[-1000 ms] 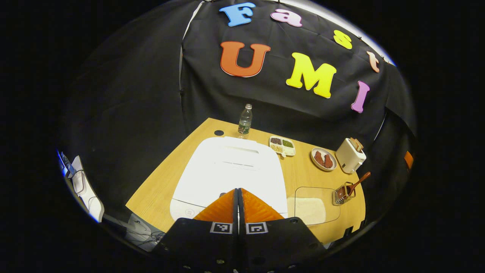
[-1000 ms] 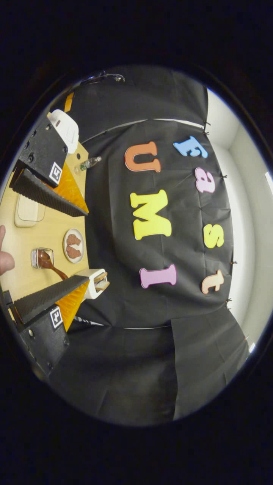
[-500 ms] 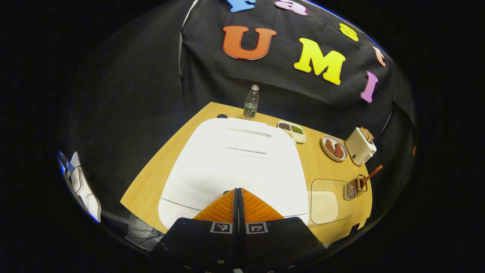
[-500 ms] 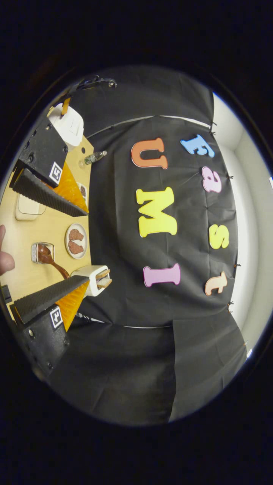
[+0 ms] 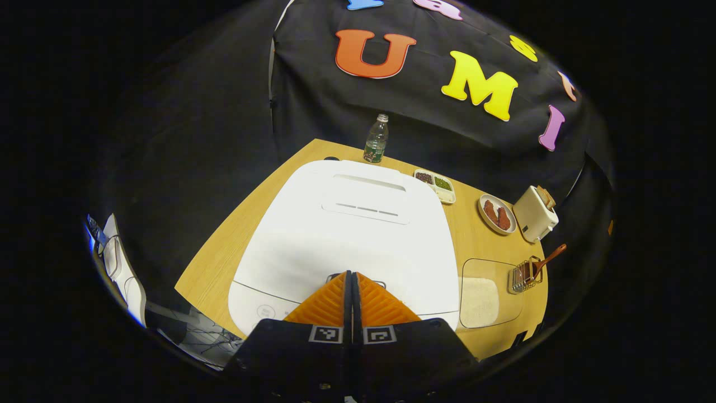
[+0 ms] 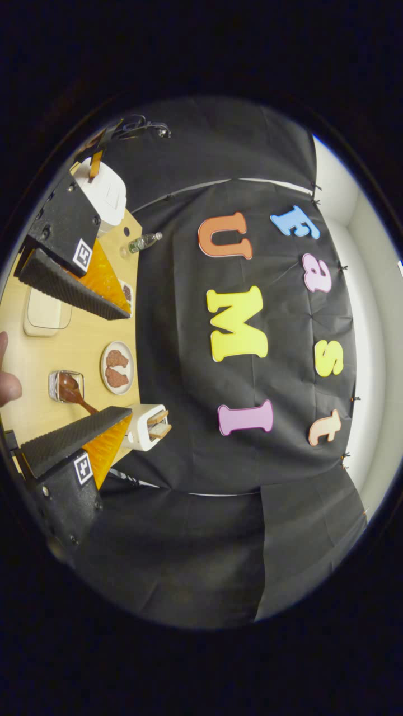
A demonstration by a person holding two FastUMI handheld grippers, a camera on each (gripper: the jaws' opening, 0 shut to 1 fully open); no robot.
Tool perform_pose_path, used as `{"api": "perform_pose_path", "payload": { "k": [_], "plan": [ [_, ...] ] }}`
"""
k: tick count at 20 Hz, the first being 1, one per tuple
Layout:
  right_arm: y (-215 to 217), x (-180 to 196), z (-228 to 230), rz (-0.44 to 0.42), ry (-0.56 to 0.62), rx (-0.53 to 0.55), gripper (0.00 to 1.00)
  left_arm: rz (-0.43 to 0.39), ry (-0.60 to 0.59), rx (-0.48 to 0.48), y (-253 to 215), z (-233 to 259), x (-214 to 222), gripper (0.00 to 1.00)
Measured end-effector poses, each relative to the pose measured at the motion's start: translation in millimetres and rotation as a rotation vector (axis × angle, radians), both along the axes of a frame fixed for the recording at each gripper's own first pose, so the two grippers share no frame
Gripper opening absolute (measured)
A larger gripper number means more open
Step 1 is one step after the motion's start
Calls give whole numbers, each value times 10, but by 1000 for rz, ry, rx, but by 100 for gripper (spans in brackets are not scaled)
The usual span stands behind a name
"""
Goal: Close the left gripper, press the button to open the rice cooker; take a wooden spoon from the chopstick holder with the right hand, scoop a spoonful of rice and pour it into the rice cooker, then put the wooden spoon back into the chopstick holder.
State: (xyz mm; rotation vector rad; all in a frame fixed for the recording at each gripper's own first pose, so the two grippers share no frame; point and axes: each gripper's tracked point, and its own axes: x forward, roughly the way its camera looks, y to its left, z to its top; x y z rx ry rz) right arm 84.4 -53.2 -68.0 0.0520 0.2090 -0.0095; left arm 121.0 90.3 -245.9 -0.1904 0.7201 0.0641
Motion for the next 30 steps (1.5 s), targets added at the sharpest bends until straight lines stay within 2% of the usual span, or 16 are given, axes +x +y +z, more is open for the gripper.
{"api": "perform_pose_path", "payload": {
  "k": [3,5,6,7,10,13,14,15,17,18,20,27,28,30],
  "plan": [
    [-44,-19,104,-3,-27,-9,96,35,-151,5,7,400,113,0],
    [-86,-40,134,-9,-38,-14,100,26,-297,68,32,866,153,0],
    [-86,-58,133,-9,-39,-11,96,16,-354,98,35,1057,170,0],
    [-79,-65,146,-7,-43,-7,100,7,-402,131,25,1207,208,0],
    [-95,-80,194,-8,-56,6,100,13,-477,188,44,1494,346,1],
    [-161,-103,254,-22,-72,9,100,17,-523,170,49,1685,518,14],
    [-198,-119,271,-30,-78,8,96,20,-531,167,37,1719,527,28],
    [-236,-134,277,-39,-81,9,100,30,-536,176,88,1719,585,48],
    [-286,-159,247,-51,-76,15,100,65,-536,205,169,1711,684,82],
    [-312,-169,247,-57,-75,18,96,66,-547,205,152,1742,687,98],
    [-361,-184,253,-66,-78,19,100,65,-572,204,71,1820,637,96],
    [-493,-169,234,-75,-75,6,100,62,-635,237,-125,2052,236,96],
    [-510,-165,222,-72,-75,5,96,63,-641,233,-154,2075,193,96],
    [-546,-131,164,-64,-64,5,100,68,-644,225,-185,2100,81,96]
  ]
}}
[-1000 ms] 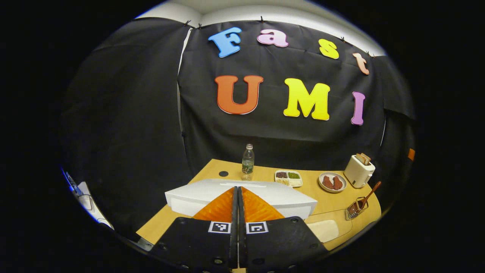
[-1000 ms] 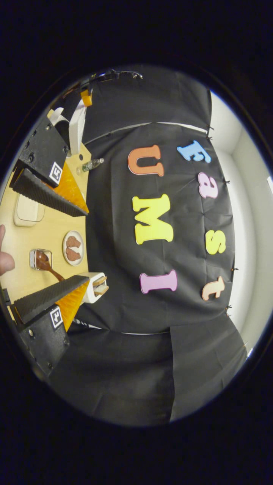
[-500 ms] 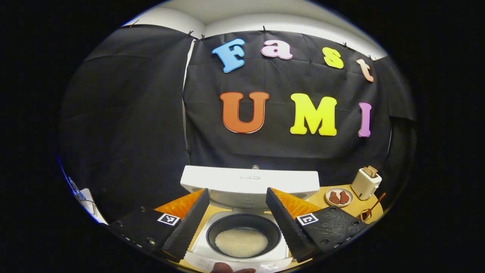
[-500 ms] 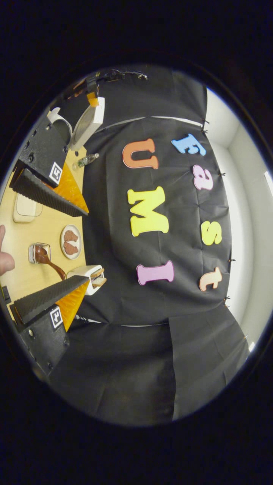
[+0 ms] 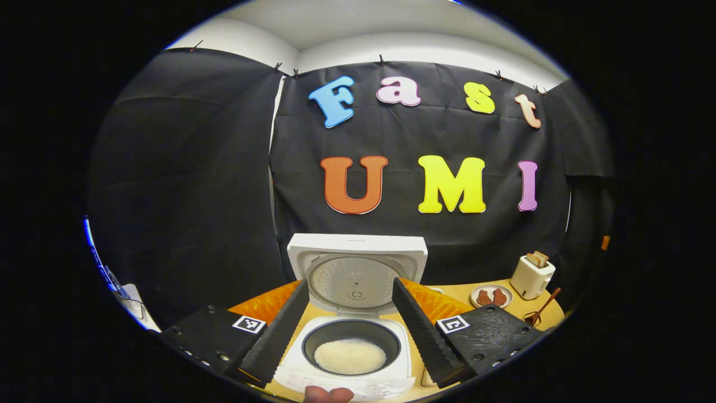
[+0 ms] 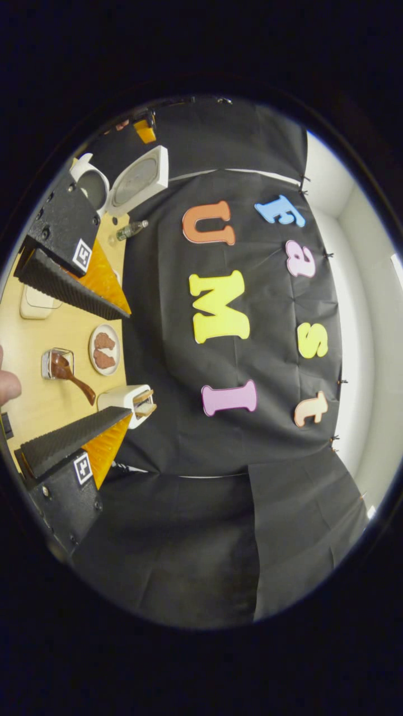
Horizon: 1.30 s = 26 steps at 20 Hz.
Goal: Close the left gripper, press the button to open the rice cooker; take a wooden spoon from the chopstick holder with the right hand, scoop a spoonful of rice and pour it into the rice cooker, then put the wooden spoon back into the chopstick holder.
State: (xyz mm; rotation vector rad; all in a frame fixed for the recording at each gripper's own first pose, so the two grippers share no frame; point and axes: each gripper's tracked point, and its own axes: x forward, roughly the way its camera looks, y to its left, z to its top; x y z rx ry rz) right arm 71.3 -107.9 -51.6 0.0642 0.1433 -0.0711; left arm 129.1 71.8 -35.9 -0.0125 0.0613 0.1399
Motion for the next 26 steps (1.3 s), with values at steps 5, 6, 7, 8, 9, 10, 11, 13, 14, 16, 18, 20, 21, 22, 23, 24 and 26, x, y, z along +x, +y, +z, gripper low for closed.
{"api": "perform_pose_path", "payload": {
  "k": [5,6,7,8,9,10,11,13,14,16,18,20,21,22,23,24,26],
  "plan": [
    [-73,174,-363,40,60,17,100,-36,-22,1,-247,123,-178,96],
    [-65,242,-466,55,69,12,100,-42,-18,8,-274,145,-175,95],
    [-75,309,-577,67,82,5,100,-43,-17,15,-293,176,-171,96],
    [-96,368,-700,80,97,5,100,-41,-18,17,-324,208,-164,96],
    [-123,445,-820,87,112,9,100,-43,-18,14,-376,250,-166,96],
    [-168,523,-963,89,130,19,100,-45,-20,11,-424,291,-163,96],
    [-225,601,-1113,85,157,31,100,-46,-21,8,-459,309,-143,96],
    [-348,779,-1434,74,212,72,100,-33,-15,17,-504,335,-64,96],
    [-391,866,-1594,72,243,97,96,-15,-14,26,-501,359,-38,96],
    [-473,1060,-1904,67,304,143,92,-5,-7,28,-570,396,39,96],
    [-521,1229,-2180,71,359,190,96,14,1,23,-635,409,71,96],
    [-517,1402,-2403,80,401,227,92,33,5,27,-668,407,108,96],
    [-516,1485,-2493,85,423,236,82,38,8,36,-706,404,123,96],
    [-504,1542,-2552,94,436,242,80,37,23,45,-738,377,134,96],
    [-506,1600,-2612,97,446,247,84,40,36,53,-760,357,136,96],
    [-509,1625,-2678,103,458,254,81,41,44,58,-769,352,135,96],
    [-467,1665,-2760,118,476,260,72,49,50,60,-778,345,122,97]
  ]
}}
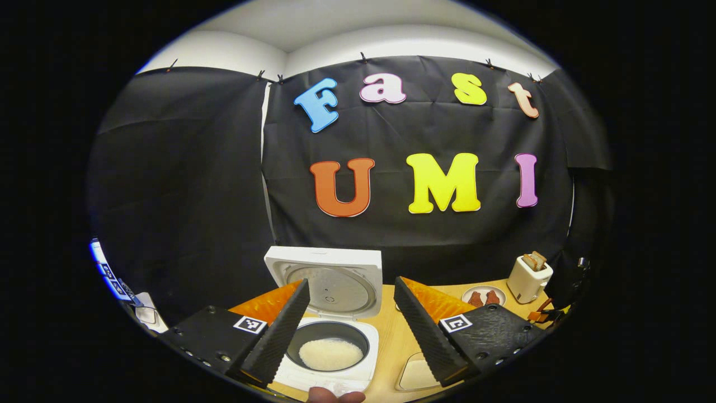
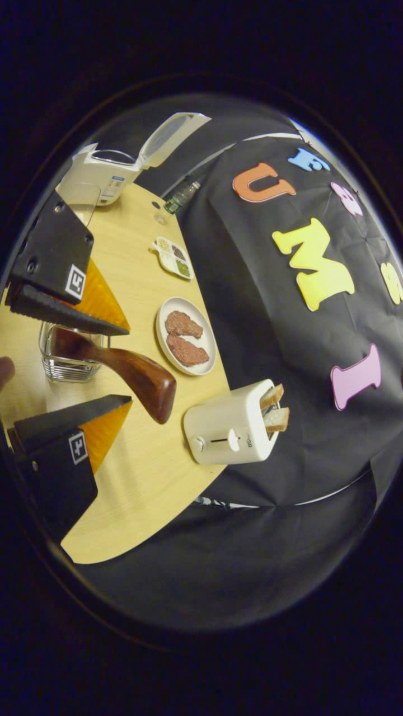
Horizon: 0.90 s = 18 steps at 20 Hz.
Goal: Close the left gripper, press the button to open the rice cooker; take a wooden spoon from the chopstick holder with the right hand, scoop a spoonful of rice and pour it into the rice cooker, then put the wooden spoon back into the chopstick holder.
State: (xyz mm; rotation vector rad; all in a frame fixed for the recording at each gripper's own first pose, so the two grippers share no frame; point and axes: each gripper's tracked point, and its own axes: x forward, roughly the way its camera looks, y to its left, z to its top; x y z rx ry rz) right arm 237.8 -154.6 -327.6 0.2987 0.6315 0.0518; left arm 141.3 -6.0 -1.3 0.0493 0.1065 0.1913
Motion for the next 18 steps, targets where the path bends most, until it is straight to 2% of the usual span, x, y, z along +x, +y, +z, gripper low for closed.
{"api": "perform_pose_path", "payload": {
  "k": [2,3,4,5,8,13,18],
  "plan": [
    [10,48,-6,-4,-2,0,63,17,25,5,13,-81,-35,97],
    [17,52,8,-2,-8,1,48,20,28,10,6,-99,-68,97],
    [30,48,4,2,-9,6,52,19,24,13,-4,-81,-90,97],
    [50,39,6,5,-5,15,43,18,17,14,-15,-55,-110,97],
    [63,-20,12,-4,5,32,28,21,10,11,4,-63,-169,96],
    [172,-197,156,-15,4,42,20,26,-10,-14,141,-79,-310,96],
    [226,-285,661,-55,-73,-17,17,14,-27,-15,307,-133,-496,96]
  ]
}}
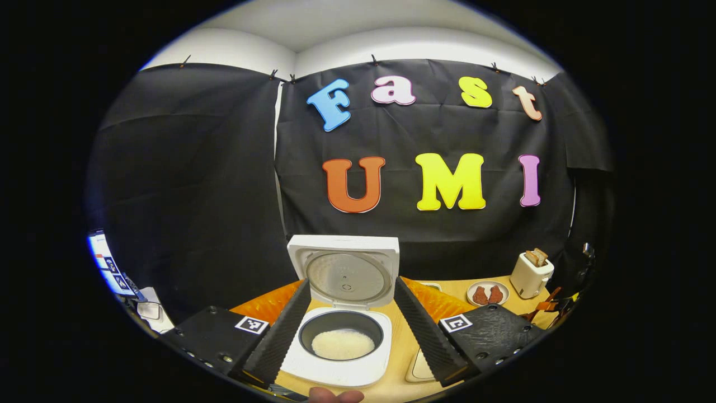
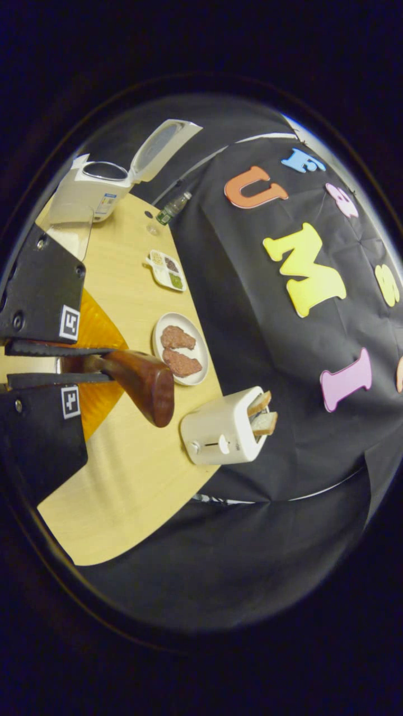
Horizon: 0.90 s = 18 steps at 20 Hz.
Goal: Close the left gripper, press the button to open the rice cooker; take a wooden spoon from the chopstick holder with the right hand, scoop a spoonful of rice and pour it into the rice cooker, then put the wooden spoon back into the chopstick holder.
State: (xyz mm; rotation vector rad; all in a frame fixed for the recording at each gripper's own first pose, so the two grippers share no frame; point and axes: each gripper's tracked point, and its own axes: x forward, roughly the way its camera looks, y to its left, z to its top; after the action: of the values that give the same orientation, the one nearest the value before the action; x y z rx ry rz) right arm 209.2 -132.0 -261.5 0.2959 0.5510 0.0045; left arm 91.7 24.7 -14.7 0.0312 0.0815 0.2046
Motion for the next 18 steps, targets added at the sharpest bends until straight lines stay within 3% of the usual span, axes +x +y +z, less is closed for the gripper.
{"api": "perform_pose_path", "payload": {
  "k": [3,10,13,18],
  "plan": [
    [96,-92,450,-8,-71,-47,15,-39,-21,23,45,13,-101,95],
    [1136,-611,1070,93,-141,-53,11,-150,-56,51,334,24,-136,95],
    [1618,-803,994,148,-131,-86,11,-184,-61,71,487,-16,-180,95],
    [2030,-959,387,210,-75,-291,11,-239,-40,72,717,-121,-227,95]
  ]
}}
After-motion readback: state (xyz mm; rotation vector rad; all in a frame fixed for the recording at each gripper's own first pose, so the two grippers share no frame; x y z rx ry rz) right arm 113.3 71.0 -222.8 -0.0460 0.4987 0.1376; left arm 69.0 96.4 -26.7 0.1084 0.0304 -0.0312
